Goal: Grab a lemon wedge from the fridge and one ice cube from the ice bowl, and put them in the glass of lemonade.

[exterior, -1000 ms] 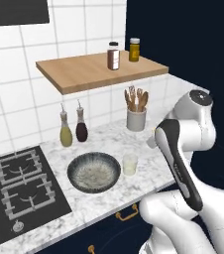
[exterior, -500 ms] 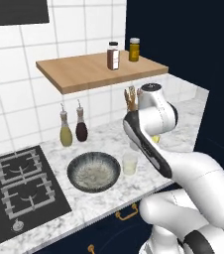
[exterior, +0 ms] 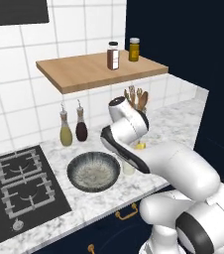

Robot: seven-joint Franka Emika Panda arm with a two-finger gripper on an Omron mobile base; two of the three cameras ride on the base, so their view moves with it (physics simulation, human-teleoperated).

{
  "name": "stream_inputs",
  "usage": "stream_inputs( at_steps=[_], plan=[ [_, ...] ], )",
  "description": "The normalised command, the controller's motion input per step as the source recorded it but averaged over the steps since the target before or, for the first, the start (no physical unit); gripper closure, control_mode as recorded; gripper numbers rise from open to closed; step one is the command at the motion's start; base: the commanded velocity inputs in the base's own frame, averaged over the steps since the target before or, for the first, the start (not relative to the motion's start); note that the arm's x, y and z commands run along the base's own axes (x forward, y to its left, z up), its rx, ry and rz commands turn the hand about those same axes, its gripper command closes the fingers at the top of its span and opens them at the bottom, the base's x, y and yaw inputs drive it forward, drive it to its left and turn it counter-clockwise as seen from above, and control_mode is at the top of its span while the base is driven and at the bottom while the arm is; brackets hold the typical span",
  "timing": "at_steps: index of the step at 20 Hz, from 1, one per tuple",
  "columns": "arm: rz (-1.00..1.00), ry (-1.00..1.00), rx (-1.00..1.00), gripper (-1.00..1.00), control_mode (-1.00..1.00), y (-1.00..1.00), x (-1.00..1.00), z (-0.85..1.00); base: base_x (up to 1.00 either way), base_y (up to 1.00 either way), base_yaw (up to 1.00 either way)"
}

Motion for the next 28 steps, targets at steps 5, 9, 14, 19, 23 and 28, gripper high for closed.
stream_inputs(
  at_steps=[5, 9, 14, 19, 23, 28],
  plan=[
    [0.03, -0.23, 0.27, 1.0, -1.0, -0.12, 0.16, -0.02, 0.0, 0.0, 0.0],
    [0.0, -0.18, 0.34, 1.0, -1.0, 0.0, 0.49, -0.04, 0.0, 0.0, 0.0],
    [0.0, -0.1, 0.33, 1.0, -1.0, 0.02, 0.74, -0.25, 0.0, 0.0, 0.0],
    [0.0, -0.05, 0.33, 1.0, -1.0, 0.03, 0.37, -0.3, 0.0, 0.0, 0.0],
    [0.0, 0.04, 0.35, 1.0, -1.0, 0.03, 0.0, -0.46, 0.0, 0.0, 0.0],
    [0.0, 0.02, 0.26, 1.0, -1.0, 0.2, 0.01, -0.36, 0.0, 0.0, 0.0]
  ],
)
